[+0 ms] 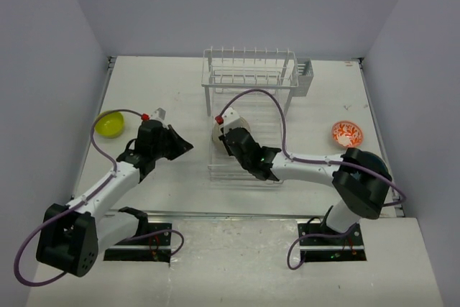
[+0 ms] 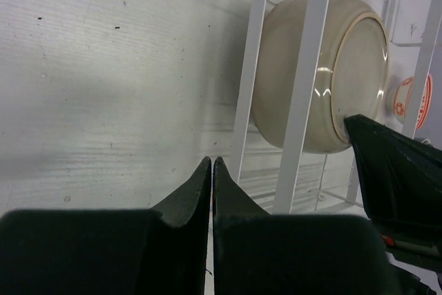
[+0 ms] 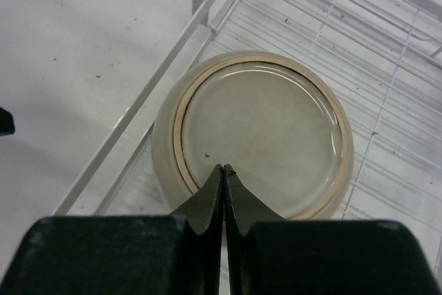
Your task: Unload the bowls from the dish rack
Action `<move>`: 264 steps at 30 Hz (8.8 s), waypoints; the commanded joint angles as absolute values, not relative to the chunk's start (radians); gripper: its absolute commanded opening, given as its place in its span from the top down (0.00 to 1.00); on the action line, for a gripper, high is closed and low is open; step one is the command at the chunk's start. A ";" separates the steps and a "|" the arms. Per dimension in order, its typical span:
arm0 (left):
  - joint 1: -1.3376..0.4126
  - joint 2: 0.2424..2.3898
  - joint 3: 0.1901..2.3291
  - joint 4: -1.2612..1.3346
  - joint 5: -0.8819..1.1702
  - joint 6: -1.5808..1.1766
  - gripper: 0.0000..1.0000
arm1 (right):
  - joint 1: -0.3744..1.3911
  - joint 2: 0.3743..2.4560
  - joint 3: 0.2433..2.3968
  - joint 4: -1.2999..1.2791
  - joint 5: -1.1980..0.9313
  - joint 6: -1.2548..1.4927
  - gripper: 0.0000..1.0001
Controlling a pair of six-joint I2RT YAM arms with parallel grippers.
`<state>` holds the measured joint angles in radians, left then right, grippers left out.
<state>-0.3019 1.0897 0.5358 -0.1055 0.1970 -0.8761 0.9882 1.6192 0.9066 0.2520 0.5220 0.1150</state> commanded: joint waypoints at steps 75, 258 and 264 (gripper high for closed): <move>-0.629 1.416 1.095 -0.670 0.181 -0.818 1.00 | 0.546 1.140 0.847 -0.463 -0.494 0.741 0.12; -0.646 1.617 1.289 -0.854 0.023 -0.749 1.00 | 0.468 1.818 0.512 1.651 -1.049 1.697 0.70; -0.649 1.615 1.287 -0.854 0.023 -0.749 1.00 | 0.471 1.807 0.529 1.652 -1.058 1.698 0.71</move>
<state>-0.6361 1.5944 1.2644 -0.9337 0.0174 -0.7425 0.4583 1.8309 0.5087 1.3796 -1.0149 1.6920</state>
